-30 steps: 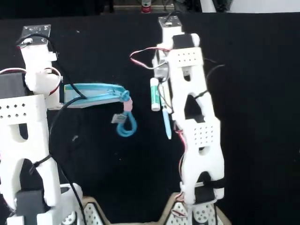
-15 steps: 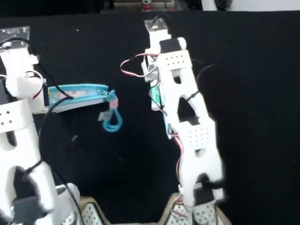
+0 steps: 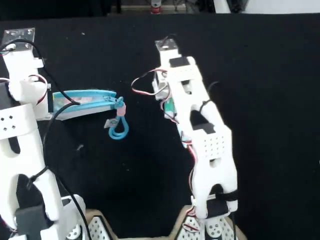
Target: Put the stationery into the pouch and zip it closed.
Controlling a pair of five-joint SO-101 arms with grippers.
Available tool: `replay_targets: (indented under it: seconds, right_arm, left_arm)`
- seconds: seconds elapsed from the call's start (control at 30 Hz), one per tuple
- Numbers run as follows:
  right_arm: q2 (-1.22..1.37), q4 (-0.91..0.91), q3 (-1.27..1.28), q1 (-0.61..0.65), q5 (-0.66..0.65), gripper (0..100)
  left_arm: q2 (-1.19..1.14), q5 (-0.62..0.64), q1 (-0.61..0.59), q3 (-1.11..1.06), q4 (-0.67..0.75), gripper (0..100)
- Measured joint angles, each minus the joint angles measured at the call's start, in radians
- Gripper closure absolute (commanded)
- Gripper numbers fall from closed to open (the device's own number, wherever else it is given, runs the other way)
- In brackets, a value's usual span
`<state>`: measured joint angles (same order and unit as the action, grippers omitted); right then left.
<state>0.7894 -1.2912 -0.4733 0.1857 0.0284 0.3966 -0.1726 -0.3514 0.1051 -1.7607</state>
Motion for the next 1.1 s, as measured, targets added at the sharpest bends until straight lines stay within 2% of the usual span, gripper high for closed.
replay_targets:
  seconds: [0.2, 0.47, 0.83, 1.1]
  right_arm:
    - [-0.164, 0.06, 0.249, -0.095, -0.126, 85.3]
    - [-0.525, 0.381, 0.793, -0.169, -0.175, 85.4]
    - [-0.601, 0.269, 0.821, -0.207, -0.204, 85.1]
    - [-0.565, 0.322, 0.732, -0.213, -0.164, 85.3]
  left_arm:
    - [0.0, 0.0, 0.037, 0.0, 0.0, 97]
    - [0.018, 0.0, 0.051, -0.021, 0.0, 97]
    - [0.02, 0.0, 0.051, -0.021, 0.0, 97]
    - [0.02, 0.0, 0.051, -0.021, 0.0, 97]
